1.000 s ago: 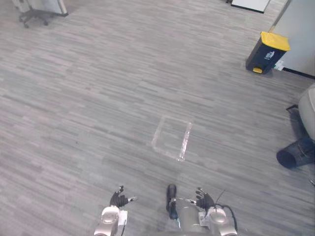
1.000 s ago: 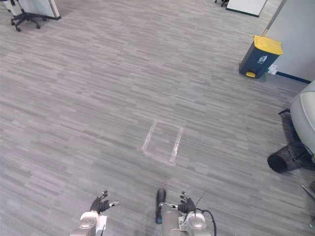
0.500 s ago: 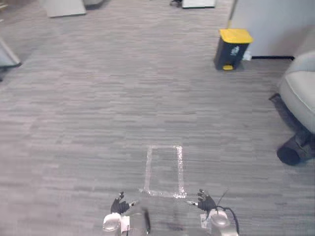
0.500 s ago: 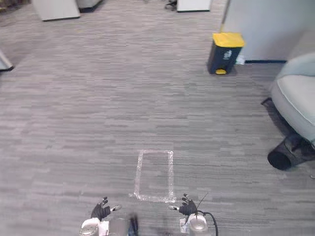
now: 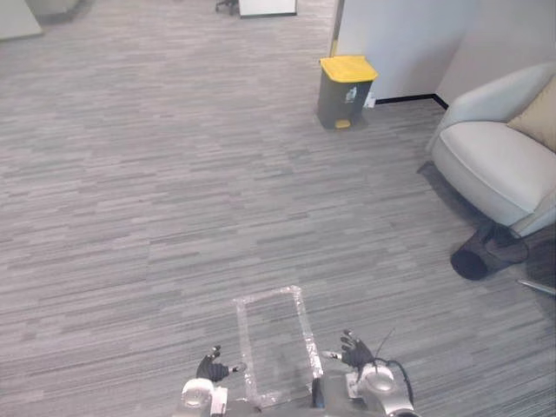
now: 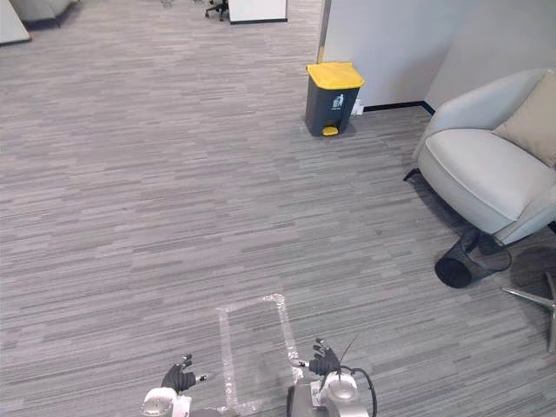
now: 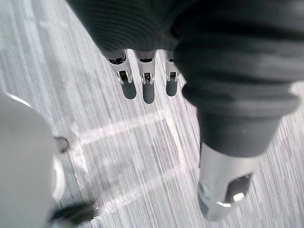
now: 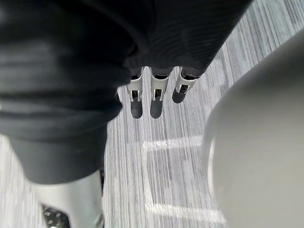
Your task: Organize the slippers on the shoe rack
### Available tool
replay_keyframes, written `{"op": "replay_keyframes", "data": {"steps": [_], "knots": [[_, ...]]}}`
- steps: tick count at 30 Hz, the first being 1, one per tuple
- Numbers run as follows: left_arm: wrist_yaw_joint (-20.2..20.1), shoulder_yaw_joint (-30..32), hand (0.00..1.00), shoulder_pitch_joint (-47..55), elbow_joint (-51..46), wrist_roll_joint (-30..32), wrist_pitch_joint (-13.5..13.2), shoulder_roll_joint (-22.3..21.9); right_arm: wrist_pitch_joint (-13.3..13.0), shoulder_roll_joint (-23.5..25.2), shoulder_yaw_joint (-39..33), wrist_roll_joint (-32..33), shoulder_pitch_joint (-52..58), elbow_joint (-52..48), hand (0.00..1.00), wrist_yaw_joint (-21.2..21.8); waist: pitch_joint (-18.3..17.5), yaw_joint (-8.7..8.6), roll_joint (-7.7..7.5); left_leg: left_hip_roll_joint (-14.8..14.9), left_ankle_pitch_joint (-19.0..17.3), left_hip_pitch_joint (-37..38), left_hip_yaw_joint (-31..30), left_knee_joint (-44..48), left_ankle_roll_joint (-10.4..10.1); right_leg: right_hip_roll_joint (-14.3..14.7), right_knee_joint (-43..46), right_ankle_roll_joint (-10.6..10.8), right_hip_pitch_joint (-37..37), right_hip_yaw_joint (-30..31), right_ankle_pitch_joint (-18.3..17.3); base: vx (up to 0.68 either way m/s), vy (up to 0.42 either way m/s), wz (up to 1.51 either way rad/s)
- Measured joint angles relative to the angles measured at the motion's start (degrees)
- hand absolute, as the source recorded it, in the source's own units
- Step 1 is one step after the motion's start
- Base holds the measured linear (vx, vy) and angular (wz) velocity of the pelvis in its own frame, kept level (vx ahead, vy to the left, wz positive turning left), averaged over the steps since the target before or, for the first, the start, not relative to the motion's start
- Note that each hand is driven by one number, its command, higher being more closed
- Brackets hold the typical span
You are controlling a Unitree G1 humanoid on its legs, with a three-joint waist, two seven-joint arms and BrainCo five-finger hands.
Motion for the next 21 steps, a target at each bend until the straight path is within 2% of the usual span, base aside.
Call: {"op": "replay_keyframes", "data": {"steps": [1, 2, 3, 4, 5, 6, 7, 9, 10, 12, 13, 14, 15, 16, 17, 18, 20, 21], "knots": [[0.0, 0.1, 0.00, -0.3, 0.8, 0.1, 0.2, -0.3, -0.1, -0.9, -0.1, -0.1, -0.4, 0.1, 0.00, -0.1, 0.2, -0.10, 0.73, 0.5, -0.7, 1.0, -0.2, 0.1, -1.0, 0.6, 1.7, -1.5, 0.2, 0.2, -0.5, 0.40, -0.087, -0.28], [-0.1, 0.4, 0.00, 0.1, 1.0, 0.2, 0.2, -1.2, 0.0, -2.0, -0.3, -0.6, -0.4, 0.4, 0.00, -0.3, -0.4, -0.14, 2.36, 1.9, -0.8, 0.4, 0.0, 3.4, -1.3, 1.6, 1.2, -1.1, 0.9, 0.3, -2.5, 0.48, -0.107, -0.31], [-0.2, 0.7, 0.00, -0.1, 0.9, 0.6, 0.2, -1.9, 0.1, -2.3, -0.9, -0.7, 0.0, 0.5, 0.00, -0.3, -0.2, -0.56, 3.52, 3.6, -1.1, -1.6, -0.1, 9.8, -1.9, 2.4, -0.7, -1.2, 3.0, 0.6, -2.9, 0.63, -0.136, -0.41], [-0.3, 3.6, 0.00, 0.1, -0.7, 0.8, 0.2, -3.4, 0.3, -2.6, -1.9, -0.9, 0.8, -0.1, 0.00, -0.6, 0.2, -0.48, 4.85, 8.0, 1.0, -7.4, -0.3, 28.9, -3.8, 5.0, -3.7, -2.2, 7.9, 1.7, -3.8, 0.64, -0.079, -0.64], [-0.3, 4.2, 0.00, 1.3, -2.4, 1.1, 0.1, -3.5, 0.1, -2.0, -1.6, -0.8, 2.0, -1.5, 0.00, -0.9, 0.4, -0.06, 4.44, 11.2, 3.4, -11.0, -1.0, 40.8, -3.9, 6.4, -5.0, -3.4, 11.7, 3.5, -4.9, 0.61, -0.031, -0.93], [-0.4, 5.0, 0.00, 1.5, -3.3, 1.1, 0.1, -3.6, 0.1, -1.5, -1.8, -0.4, 1.9, -1.4, 0.00, -1.1, 0.3, 0.18, 4.53, 12.4, 2.2, -12.9, -1.0, 45.3, -3.6, 6.9, -5.6, -3.6, 14.0, 5.5, -5.7, 0.36, 0.043, -0.89], [-0.4, 5.1, 0.00, 1.5, -3.4, 1.1, 0.0, -3.8, 0.1, -1.3, -1.8, -0.4, 2.0, -1.4, 0.00, -1.1, 0.4, 0.19, 3.97, 12.7, 1.8, -13.8, -0.7, 45.8, -3.5, 7.0, -5.9, -3.6, 14.6, 6.3, -5.8, 0.33, 0.068, -0.93], [-0.4, 5.2, 0.00, 1.4, -4.0, 1.1, -0.1, -4.2, 0.2, -0.8, -2.1, 0.1, 1.9, -1.2, 0.00, -1.1, 0.2, 0.26, 3.92, 12.5, -0.3, -17.2, -0.1, 43.3, -3.0, 6.9, -7.7, -3.3, 17.1, 11.1, -5.7, 0.35, 0.124, -1.10], [-0.4, 5.3, 0.00, 1.3, -3.9, 1.1, -0.1, -4.4, 0.2, -0.4, -2.5, 0.6, 1.8, -1.0, 0.00, -1.1, 0.2, 0.86, 3.97, 11.3, -1.4, -18.3, -1.3, 38.2, -3.2, 6.5, -8.4, -2.9, 17.9, 14.4, -5.5, 0.33, 0.189, -1.44], [-0.4, 5.2, 0.00, 1.1, -3.8, 1.1, -0.2, -4.4, 0.2, -0.2, -2.7, 0.6, 1.4, -0.8, 0.00, -1.1, 0.3, 1.23, 3.91, 7.9, -1.9, -18.3, -7.1, 26.7, -3.9, 5.7, -8.4, -2.0, 18.4, 18.3, -5.4, 0.24, 0.212, -1.36], [-0.4, 5.1, 0.00, 1.0, -3.6, 1.1, -0.2, -4.3, 0.2, -0.1, -2.7, 0.6, 1.2, -0.8, 0.00, -1.1, 0.3, 1.24, 3.71, 5.0, -1.6, -18.7, -14.0, 19.6, -4.4, 5.0, -8.3, -0.7, 18.5, 21.6, -5.9, 0.22, 0.281, -1.17], [-0.4, 5.0, 0.00, 0.8, -3.1, 1.1, -0.4, -4.4, 0.2, -0.2, -2.7, 0.6, 1.2, -0.7, 0.00, -1.1, 0.2, 1.26, 4.02, 3.4, -0.6, -18.8, -19.6, 14.8, -5.0, 4.7, -8.2, 0.3, 18.2, 23.5, -6.1, 0.25, 0.376, -1.41], [-0.4, 4.6, 0.00, 0.8, -2.5, 1.0, -0.8, -4.6, 0.2, -0.6, -2.5, 0.6, 1.2, -0.5, 0.00, -1.1, -0.1, 1.20, 4.93, 2.3, 3.4, -17.9, -26.4, 8.7, -5.9, 5.0, -8.2, 2.0, 17.9, 25.5, -6.4, 0.20, 0.344, -1.12], [-0.4, 4.3, 0.00, 0.7, -2.1, 1.0, -1.0, -4.7, 0.2, -1.0, -2.5, 0.6, 1.4, -0.2, 0.00, -1.1, -0.5, 1.22, 5.68, 2.7, 7.3, -18.0, -28.2, 7.7, -7.0, 5.5, -8.3, 3.1, 17.4, 26.2, -6.7, 0.19, 0.377, -1.13], [-0.4, 3.8, 0.00, -0.3, -0.5, 1.1, -0.9, -4.0, 0.2, -0.9, -2.4, 0.5, 0.4, 1.1, 0.00, -1.0, -0.7, 1.13, 4.82, 1.8, 6.8, -17.8, -25.7, 9.0, -5.3, 4.2, -8.4, 4.8, 17.5, 27.9, -7.0, 0.15, 0.360, -1.04], [-0.4, 3.2, 0.00, -0.7, -0.3, 1.1, -1.0, -3.0, 0.2, -0.2, -2.3, 0.5, 0.8, 1.2, 0.00, -0.9, -0.4, 1.05, 3.07, 1.2, 6.2, -16.6, -22.4, 8.3, -4.5, 3.0, -8.4, 5.7, 17.4, 29.2, -6.6, 0.14, 0.397, -1.16], [-0.4, 3.2, 0.00, -0.6, -0.2, 1.1, -1.0, -2.2, 0.2, 0.4, -2.2, 0.5, 1.3, 1.3, 0.00, -0.9, -0.8, 1.41, 2.03, 0.6, 5.6, -16.0, -18.9, 7.9, -3.3, 1.9, -8.6, 6.5, 16.5, 30.9, -6.1, 0.07, 0.291, -1.01], [-0.4, 3.2, 0.00, -0.6, 0.2, 1.1, -0.9, -1.6, 0.2, 0.6, -1.6, 0.5, 1.3, 1.3, 0.00, -0.9, -1.3, 1.37, 1.20, 0.4, 4.9, -15.7, -15.9, 7.9, -2.2, 1.2, -9.2, 7.7, 15.4, 33.0, -5.4, 0.03, 0.264, -1.19]]}}
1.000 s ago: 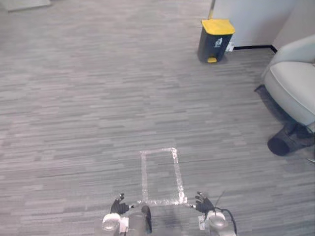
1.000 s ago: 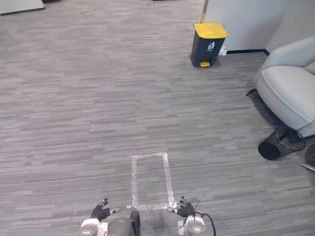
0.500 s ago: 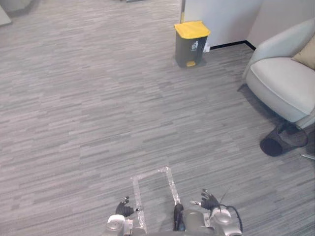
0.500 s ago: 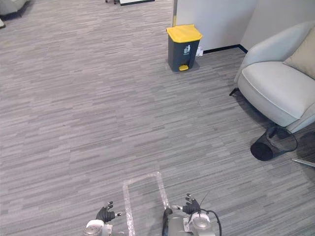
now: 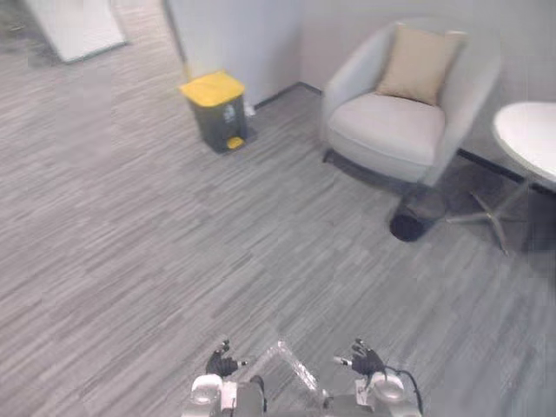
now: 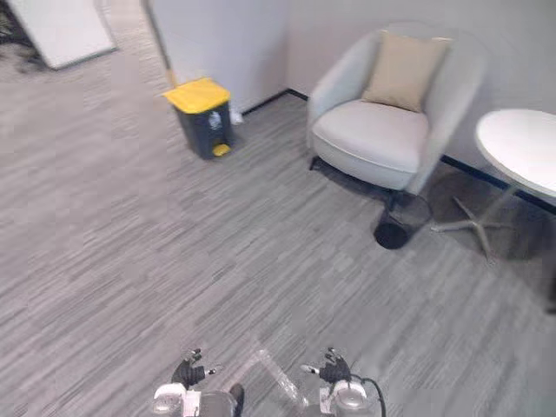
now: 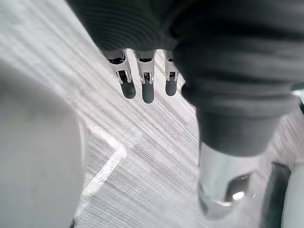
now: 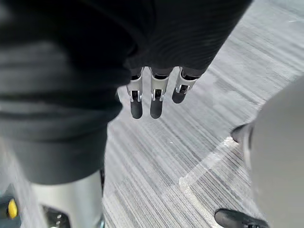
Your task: Organize the slippers on the shoe rack
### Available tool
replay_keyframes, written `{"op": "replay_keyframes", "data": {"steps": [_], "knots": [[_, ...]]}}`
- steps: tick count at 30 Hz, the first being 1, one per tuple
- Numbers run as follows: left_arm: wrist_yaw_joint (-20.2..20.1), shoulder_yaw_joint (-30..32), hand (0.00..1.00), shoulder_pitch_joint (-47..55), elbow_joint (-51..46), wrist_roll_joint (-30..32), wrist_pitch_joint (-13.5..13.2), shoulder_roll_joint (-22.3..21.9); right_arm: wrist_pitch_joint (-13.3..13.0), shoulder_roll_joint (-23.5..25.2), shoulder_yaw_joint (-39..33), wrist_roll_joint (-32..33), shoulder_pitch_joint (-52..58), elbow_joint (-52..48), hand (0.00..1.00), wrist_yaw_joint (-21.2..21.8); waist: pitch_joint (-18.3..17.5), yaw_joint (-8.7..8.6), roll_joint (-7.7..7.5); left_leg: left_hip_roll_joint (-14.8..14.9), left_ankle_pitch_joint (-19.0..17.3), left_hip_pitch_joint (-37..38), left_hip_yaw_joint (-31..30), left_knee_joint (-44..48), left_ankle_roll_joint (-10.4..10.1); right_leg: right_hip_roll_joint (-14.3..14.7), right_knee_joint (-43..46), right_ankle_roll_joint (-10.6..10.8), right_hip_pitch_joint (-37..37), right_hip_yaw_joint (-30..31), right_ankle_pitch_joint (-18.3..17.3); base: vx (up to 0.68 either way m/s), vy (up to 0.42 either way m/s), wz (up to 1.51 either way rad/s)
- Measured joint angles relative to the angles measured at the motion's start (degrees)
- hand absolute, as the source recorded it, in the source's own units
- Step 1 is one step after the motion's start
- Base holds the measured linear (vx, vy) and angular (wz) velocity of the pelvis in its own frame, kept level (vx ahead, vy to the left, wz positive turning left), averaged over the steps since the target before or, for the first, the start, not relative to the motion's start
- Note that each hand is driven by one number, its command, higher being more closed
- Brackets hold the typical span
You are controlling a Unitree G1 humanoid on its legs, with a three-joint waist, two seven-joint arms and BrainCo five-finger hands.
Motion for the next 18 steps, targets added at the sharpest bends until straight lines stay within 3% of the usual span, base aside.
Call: {"op": "replay_keyframes", "data": {"steps": [3, 4, 5, 6, 7, 9, 10, 14, 18], "knots": [[0.0, 0.0, 0.00, -0.1, 0.6, 0.0, 0.2, 0.6, 0.0, -0.1, 1.2, 0.0, -0.3, -0.1, 0.00, 0.0, -0.2, 0.00, -0.60, 0.1, -0.6, 0.8, 6.4, -0.6, 1.4, -0.3, 0.1, 2.0, -2.4, 3.0, 1.5, 0.00, 0.198, -1.18], [0.1, -0.5, 0.00, -0.5, 0.7, 0.0, 0.5, 0.6, 0.0, -0.1, 1.6, 0.1, -0.9, -0.1, 0.00, 0.0, 0.0, -0.02, -0.37, 0.8, -0.3, 0.8, 9.7, -0.9, 2.0, -0.8, 0.2, 1.7, -4.4, -1.4, 3.0, -0.04, 0.130, -1.23], [0.0, -1.2, 0.00, -0.9, 0.7, -0.1, 0.9, 0.6, 0.0, -0.1, 1.6, 0.1, -1.3, 0.0, 0.00, -0.1, 0.1, -0.19, -0.30, 1.3, -0.1, 0.4, 12.1, -1.1, 2.4, -2.1, 1.3, 1.0, -6.4, -11.1, 3.1, -0.05, 0.099, -0.98], [0.0, -1.2, 0.00, -1.1, 0.7, -0.1, 0.9, 0.5, 0.0, -0.1, 1.6, 0.1, -1.4, 0.0, 0.00, 0.0, 0.1, -0.17, -0.31, 1.3, 0.0, 0.4, 12.8, -1.2, 2.5, -2.6, 2.0, 0.5, -7.0, -15.0, 2.7, -0.04, 0.040, -0.70], [0.0, -2.3, 0.00, -1.3, 0.7, -0.1, 1.0, 0.2, 0.0, -0.4, 1.6, 0.0, -1.6, 0.1, 0.00, 0.0, 0.4, -0.36, 0.16, 1.5, 0.1, 0.9, 14.3, -1.5, 2.7, -4.9, 4.7, -1.7, -7.8, -26.9, 1.4, 0.00, 0.009, -0.63], [0.0, -2.3, 0.00, -1.1, 0.8, -0.1, 1.0, 0.0, -0.1, -0.9, 1.6, -0.1, -1.7, 0.8, 0.00, 0.0, 0.7, -0.23, 0.67, 2.4, 0.0, 3.1, 17.0, -2.2, 2.6, -6.1, 5.5, -3.2, -6.5, -35.2, 0.8, 0.01, -0.034, -0.63], [0.0, -2.3, 0.00, -1.1, 0.8, -0.1, 1.1, 0.0, -0.1, -0.9, 1.6, -0.1, -1.8, 0.8, 0.00, 0.0, 0.8, -0.22, 0.91, 2.6, 0.0, 3.5, 17.3, -2.4, 2.6, -6.1, 5.2, -3.2, -6.2, -35.5, 0.8, -0.01, -0.083, -0.43], [-0.1, -2.8, 0.00, -0.2, 1.0, 0.0, 1.3, -0.7, -0.7, -3.0, 1.6, -0.4, -1.8, 2.8, 0.00, -0.1, 0.0, -0.09, 2.78, 4.8, 1.2, 4.7, 18.2, -5.1, 0.1, -1.2, -3.2, -4.4, -4.0, -33.8, 5.1, 0.03, -0.092, -0.31], [-0.1, -2.8, 0.00, -0.7, 1.0, 0.0, 1.3, 0.4, -0.6, -3.1, 1.6, 0.0, -1.7, 3.5, 0.00, -0.1, 1.0, 0.42, 1.73, 8.4, 0.2, 4.1, 19.8, 1.5, -1.8, 2.0, -7.6, -5.6, -2.1, -29.4, 7.1, 0.01, -0.106, -0.67]]}}
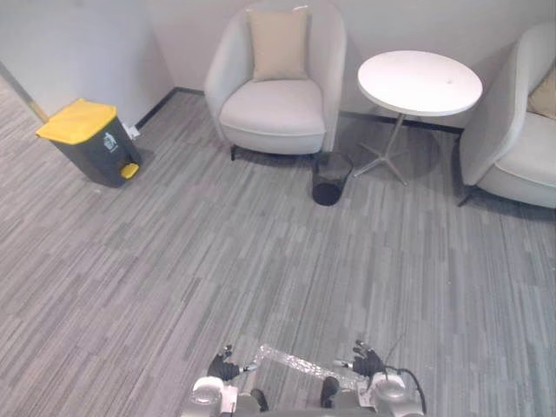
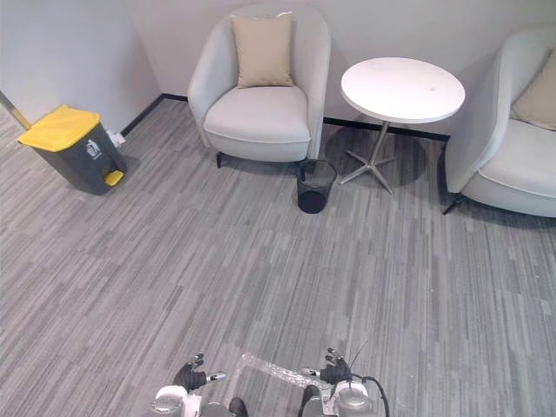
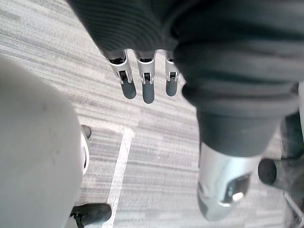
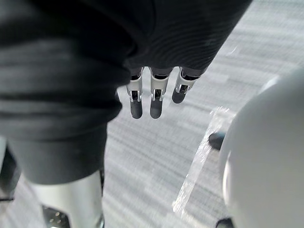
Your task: Organize the slippers on the shoe rack
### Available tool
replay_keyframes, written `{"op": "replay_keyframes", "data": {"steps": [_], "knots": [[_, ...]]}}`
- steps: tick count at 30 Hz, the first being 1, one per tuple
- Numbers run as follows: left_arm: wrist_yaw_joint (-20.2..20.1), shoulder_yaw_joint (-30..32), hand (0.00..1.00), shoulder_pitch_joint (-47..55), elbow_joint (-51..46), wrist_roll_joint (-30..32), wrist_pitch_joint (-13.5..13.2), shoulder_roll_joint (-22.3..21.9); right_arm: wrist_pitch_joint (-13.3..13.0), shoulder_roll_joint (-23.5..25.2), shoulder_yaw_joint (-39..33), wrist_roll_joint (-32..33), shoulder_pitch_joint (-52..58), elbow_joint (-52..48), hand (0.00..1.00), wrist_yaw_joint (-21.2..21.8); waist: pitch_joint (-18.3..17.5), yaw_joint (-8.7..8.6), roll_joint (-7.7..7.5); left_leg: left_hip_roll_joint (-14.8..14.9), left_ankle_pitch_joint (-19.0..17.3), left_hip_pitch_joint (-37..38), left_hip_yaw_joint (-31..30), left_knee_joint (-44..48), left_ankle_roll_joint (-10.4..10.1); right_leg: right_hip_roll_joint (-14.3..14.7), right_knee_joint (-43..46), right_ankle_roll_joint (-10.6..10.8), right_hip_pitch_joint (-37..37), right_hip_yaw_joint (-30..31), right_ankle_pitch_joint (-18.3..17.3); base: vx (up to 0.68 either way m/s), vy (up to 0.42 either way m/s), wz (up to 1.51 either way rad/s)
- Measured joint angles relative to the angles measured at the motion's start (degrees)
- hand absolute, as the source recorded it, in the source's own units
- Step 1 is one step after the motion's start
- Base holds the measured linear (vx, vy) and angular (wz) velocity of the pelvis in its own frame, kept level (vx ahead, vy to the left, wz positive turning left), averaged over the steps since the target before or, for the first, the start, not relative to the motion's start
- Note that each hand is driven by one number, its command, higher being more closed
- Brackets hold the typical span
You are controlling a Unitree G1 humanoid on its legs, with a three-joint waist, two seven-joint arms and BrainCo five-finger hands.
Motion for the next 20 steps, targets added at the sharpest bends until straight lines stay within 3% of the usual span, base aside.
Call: {"op": "replay_keyframes", "data": {"steps": [2, 3, 6, 7, 9, 11, 15, 20], "knots": [[0.0, 0.4, 0.00, 0.0, 0.0, 0.0, 0.0, 0.2, -0.1, -0.3, -0.4, 0.2, 0.3, 0.7, 0.00, -0.1, 0.2, 0.32, -0.30, 1.4, -0.1, -1.3, -1.4, 7.4, 0.2, 1.1, -1.1, -0.3, 1.0, 4.4, 0.8, 0.05, -0.093, -1.06], [0.1, 0.5, 0.00, -0.1, 0.1, 0.0, -0.1, 0.1, -0.1, -0.5, -0.7, 0.3, 0.6, 1.5, 0.00, -0.1, 0.3, 0.84, 0.04, 1.0, -1.4, -2.7, -5.3, 10.2, 0.9, 1.5, -0.6, -0.3, 1.1, 7.1, 1.0, 0.08, -0.014, -1.04], [0.1, 0.3, 0.00, -0.1, 0.5, 0.0, -0.1, -1.1, 0.0, -2.3, -3.1, 1.3, 1.3, 1.4, 0.00, -0.2, -0.3, 1.09, 1.77, -4.3, -3.6, -2.3, -17.0, 2.8, 0.7, 1.8, -1.8, 0.2, 0.8, 12.9, 2.3, 0.06, 0.106, -1.16], [0.1, 0.0, 0.00, -0.1, 0.7, 0.0, -0.1, -1.3, 0.0, -2.4, -3.5, 1.3, 1.5, 1.3, 0.00, -0.2, -0.6, 1.08, 2.23, -4.4, -3.1, -1.8, -18.1, 0.1, 0.8, 2.2, -2.4, 0.5, 0.8, 13.4, 2.5, -0.02, 0.164, -0.83], [0.1, 0.0, 0.00, -0.4, 1.3, -0.1, -0.1, -1.6, 0.0, -2.5, -5.2, 1.3, 1.8, 1.3, 0.00, -0.2, -0.5, 1.04, 2.66, -4.4, -1.1, -0.5, -18.3, -3.1, 0.8, 2.8, -3.5, 1.2, 1.3, 14.4, 3.0, -0.01, 0.127, -0.46], [0.1, -0.1, 0.00, -0.2, 1.6, 0.0, -0.1, -0.6, -0.1, -0.9, -7.1, 1.3, 2.7, 1.2, 0.00, -0.1, -1.6, 0.57, 0.85, -5.4, -1.3, 1.2, -16.4, -6.1, 1.4, 1.0, -6.0, 2.2, 3.2, 13.8, 4.2, 0.05, 0.131, -0.20], [0.1, -0.8, 0.00, -0.2, 2.4, -0.1, 0.0, 0.3, -0.1, 0.2, -8.7, 1.3, 3.4, 1.3, 0.00, 0.0, -2.5, 0.25, -0.35, -6.6, 0.2, 3.5, -16.4, -10.0, 1.5, 0.0, -6.2, 2.5, 3.2, 13.3, 4.1, 0.10, 0.050, -0.01], [0.4, -1.5, 0.00, 0.2, 2.4, -1.1, 0.0, 0.1, 0.0, 0.0, -11.3, 1.4, 3.4, 1.7, 0.00, 0.0, -3.3, -0.14, 0.57, -7.4, 1.0, 5.8, -17.4, -11.9, 2.1, -0.3, -5.3, 3.2, 4.3, 11.6, 2.5, 0.15, 0.027, 0.06]]}}
